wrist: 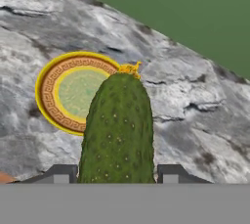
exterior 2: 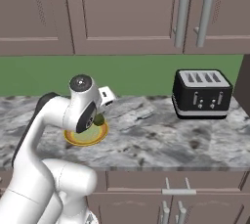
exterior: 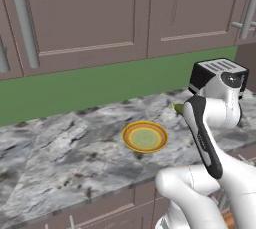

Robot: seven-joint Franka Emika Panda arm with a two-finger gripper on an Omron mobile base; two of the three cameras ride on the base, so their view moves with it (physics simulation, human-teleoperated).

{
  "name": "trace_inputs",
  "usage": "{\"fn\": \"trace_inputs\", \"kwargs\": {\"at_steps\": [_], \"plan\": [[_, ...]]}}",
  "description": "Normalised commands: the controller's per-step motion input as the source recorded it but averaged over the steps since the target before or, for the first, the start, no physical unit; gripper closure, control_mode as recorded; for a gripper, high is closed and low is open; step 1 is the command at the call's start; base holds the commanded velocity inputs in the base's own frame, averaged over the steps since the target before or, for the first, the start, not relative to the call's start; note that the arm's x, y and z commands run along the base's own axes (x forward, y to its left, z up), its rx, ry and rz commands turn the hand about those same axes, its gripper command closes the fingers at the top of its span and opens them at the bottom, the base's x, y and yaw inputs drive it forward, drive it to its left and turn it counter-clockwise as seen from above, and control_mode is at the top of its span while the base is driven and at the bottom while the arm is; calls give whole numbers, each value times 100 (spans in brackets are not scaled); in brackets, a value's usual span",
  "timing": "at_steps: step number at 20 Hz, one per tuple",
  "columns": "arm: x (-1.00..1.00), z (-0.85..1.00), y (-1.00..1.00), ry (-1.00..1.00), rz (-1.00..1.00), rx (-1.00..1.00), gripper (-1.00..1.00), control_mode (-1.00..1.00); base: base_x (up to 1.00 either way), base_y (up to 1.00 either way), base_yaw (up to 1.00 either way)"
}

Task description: Pick cucumber from the fridge and place it on the plate on the counter.

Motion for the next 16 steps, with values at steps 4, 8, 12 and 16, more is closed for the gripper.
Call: {"fn": "trace_inputs", "kwargs": {"at_steps": [4, 8, 12, 16], "plan": [[0, -23, 32, 0, 11, -11, 100, -100, 0, 0, 0], [6, -47, 11, 0, 25, -1, 100, -100, 0, 0, 0], [11, -56, 2, 0, 29, 0, 100, -100, 0, 0, 0], [30, -42, 9, 1, 22, 0, 100, -100, 0, 0, 0]]}}
